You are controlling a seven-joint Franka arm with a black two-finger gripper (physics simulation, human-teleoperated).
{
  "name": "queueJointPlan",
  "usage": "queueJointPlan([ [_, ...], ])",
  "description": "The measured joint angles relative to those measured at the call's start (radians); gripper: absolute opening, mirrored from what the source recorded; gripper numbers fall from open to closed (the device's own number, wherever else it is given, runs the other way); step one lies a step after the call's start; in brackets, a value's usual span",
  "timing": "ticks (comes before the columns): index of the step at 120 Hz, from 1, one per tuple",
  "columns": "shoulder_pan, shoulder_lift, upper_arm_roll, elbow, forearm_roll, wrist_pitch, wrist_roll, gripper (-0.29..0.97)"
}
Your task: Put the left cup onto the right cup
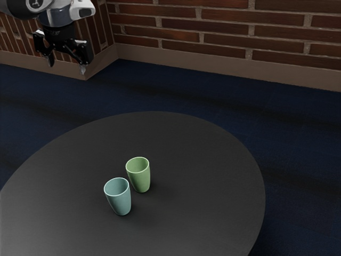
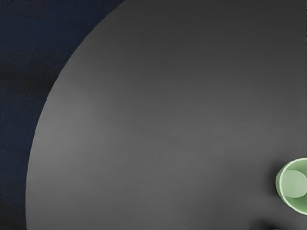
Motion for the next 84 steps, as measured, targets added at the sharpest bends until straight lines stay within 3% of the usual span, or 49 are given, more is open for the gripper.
queueJointPlan([
  [84, 0.002, -0.007, -0.003, -0.08, -0.013, 0.02, 0.032, 0.68],
])
